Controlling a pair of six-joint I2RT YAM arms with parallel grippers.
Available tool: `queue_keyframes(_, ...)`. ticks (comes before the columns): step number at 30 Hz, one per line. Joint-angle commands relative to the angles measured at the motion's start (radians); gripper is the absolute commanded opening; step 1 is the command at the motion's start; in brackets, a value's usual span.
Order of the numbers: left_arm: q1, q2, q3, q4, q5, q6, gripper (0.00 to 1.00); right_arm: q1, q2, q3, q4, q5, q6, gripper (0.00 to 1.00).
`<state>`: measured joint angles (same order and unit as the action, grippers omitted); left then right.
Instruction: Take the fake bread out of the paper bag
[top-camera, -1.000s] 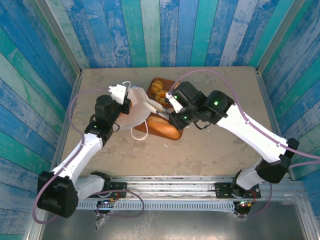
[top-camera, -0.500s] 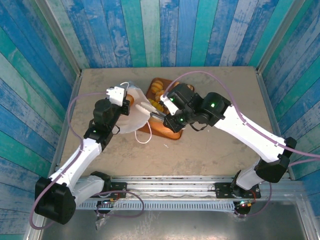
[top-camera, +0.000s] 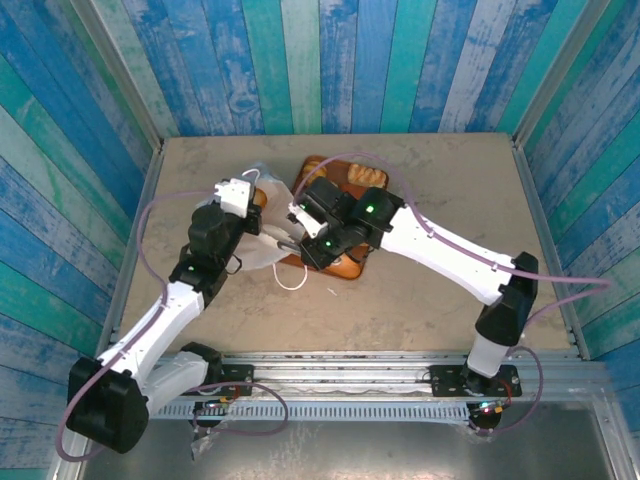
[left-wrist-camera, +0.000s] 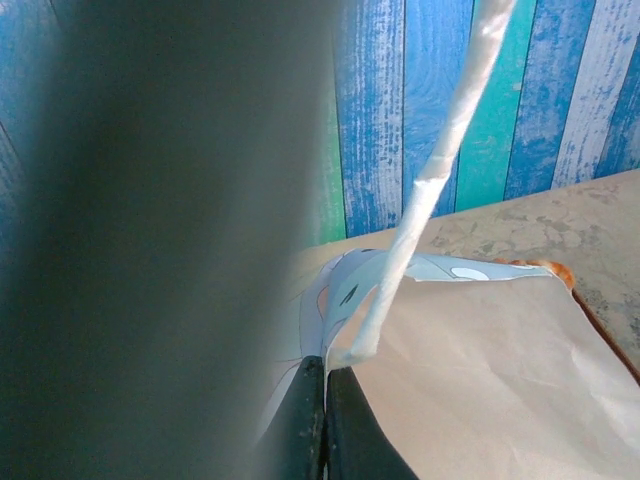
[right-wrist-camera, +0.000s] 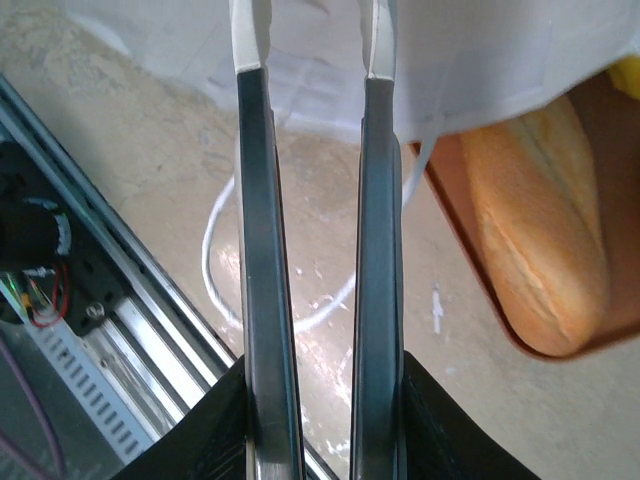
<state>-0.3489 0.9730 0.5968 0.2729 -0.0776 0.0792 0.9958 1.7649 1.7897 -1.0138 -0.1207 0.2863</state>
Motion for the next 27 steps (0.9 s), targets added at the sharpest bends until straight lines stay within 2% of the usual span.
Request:
queue_keyframes(1, -0.008, -0.052, -0.027, 0.09, -0.02, 0.007, 0.01, -0.039, 0.042, 0.021, 0.118, -0.128, 0.073, 0.35)
queue_keyframes(7, -0.018, -0.095, -0.095, 0.189, -0.047, -0.013, 0.0, -0.076, 0.136, 0.06, 0.2, -0.212, 0.153, 0.36)
queue_keyframes(12, -0.034, -0.102, -0.127, 0.254, -0.115, -0.039, 0.0, -0.082, 0.189, 0.109, 0.208, -0.176, 0.193, 0.36)
queue_keyframes(20, -0.054, -0.082, -0.15, 0.33, -0.236, -0.072, 0.0, -0.082, 0.192, 0.111, 0.23, -0.128, 0.245, 0.37)
queue_keyframes(27, -0.064, -0.029, -0.126, 0.359, -0.246, -0.088, 0.0, -0.091, 0.241, 0.153, 0.236, -0.149, 0.292, 0.4)
